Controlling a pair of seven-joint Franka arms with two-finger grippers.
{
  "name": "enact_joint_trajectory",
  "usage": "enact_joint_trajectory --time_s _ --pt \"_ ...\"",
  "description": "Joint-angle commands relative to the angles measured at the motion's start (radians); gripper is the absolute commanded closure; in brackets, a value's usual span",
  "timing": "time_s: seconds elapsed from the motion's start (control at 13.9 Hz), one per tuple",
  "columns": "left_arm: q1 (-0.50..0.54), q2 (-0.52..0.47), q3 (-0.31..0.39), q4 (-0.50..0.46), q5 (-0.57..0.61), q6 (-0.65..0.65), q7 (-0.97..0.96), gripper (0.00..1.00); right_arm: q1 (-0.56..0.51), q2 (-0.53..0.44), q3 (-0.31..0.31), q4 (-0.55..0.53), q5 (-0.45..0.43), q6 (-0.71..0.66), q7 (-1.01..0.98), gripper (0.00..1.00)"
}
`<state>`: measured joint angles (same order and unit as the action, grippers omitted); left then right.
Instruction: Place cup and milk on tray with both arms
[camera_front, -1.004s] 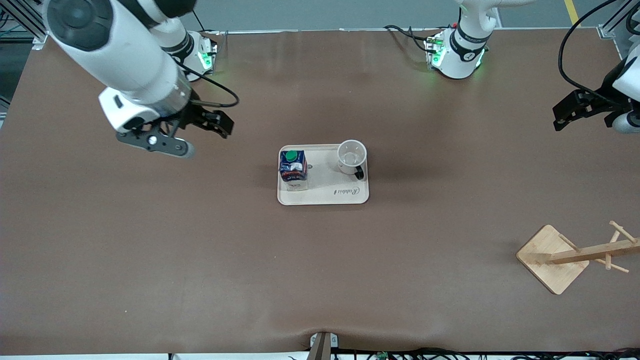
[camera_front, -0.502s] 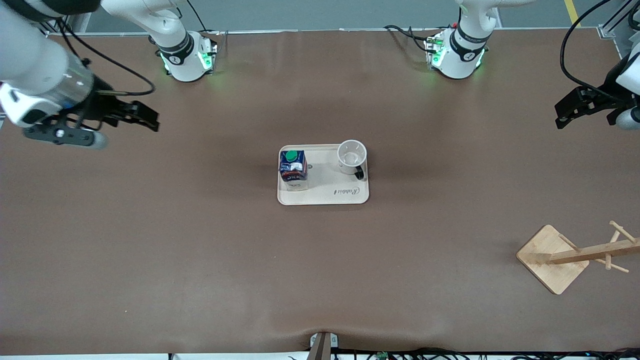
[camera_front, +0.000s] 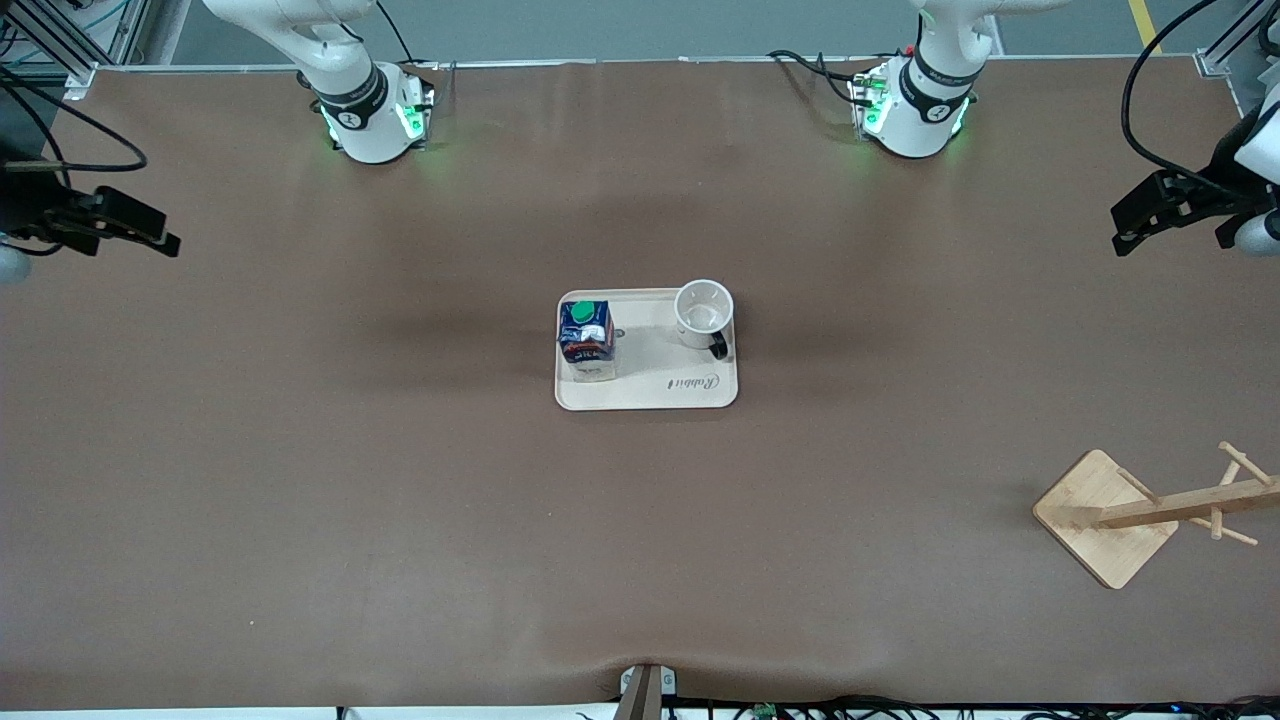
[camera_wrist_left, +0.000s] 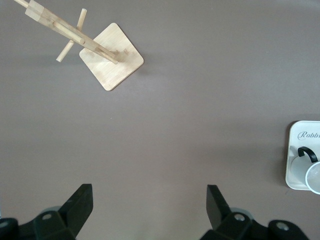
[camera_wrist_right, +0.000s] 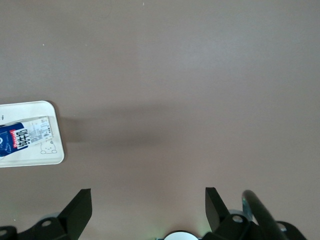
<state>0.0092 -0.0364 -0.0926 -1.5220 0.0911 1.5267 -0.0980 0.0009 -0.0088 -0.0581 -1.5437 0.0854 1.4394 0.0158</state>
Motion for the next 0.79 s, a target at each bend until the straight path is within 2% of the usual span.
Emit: enact_joint_trajectory --time_s 0.0,0.22,0.72 --pt "-0.001 -0.023 -0.001 -0.004 -0.007 -0.007 0.001 0.0 -0.021 -0.019 0.026 0.016 -0.018 0.001 -0.027 0.0" --pt "-0.002 -0.033 0.001 -0.006 -0.05 -0.016 0.001 0.0 -0.002 -0.019 0.046 0.025 -0.121 -0.031 -0.03 0.0" --pt "0.002 -0.037 0.002 -0.006 -0.079 -0.034 0.003 0.0 -0.004 -0.008 0.044 0.019 -0.124 -0.053 -0.019 0.0"
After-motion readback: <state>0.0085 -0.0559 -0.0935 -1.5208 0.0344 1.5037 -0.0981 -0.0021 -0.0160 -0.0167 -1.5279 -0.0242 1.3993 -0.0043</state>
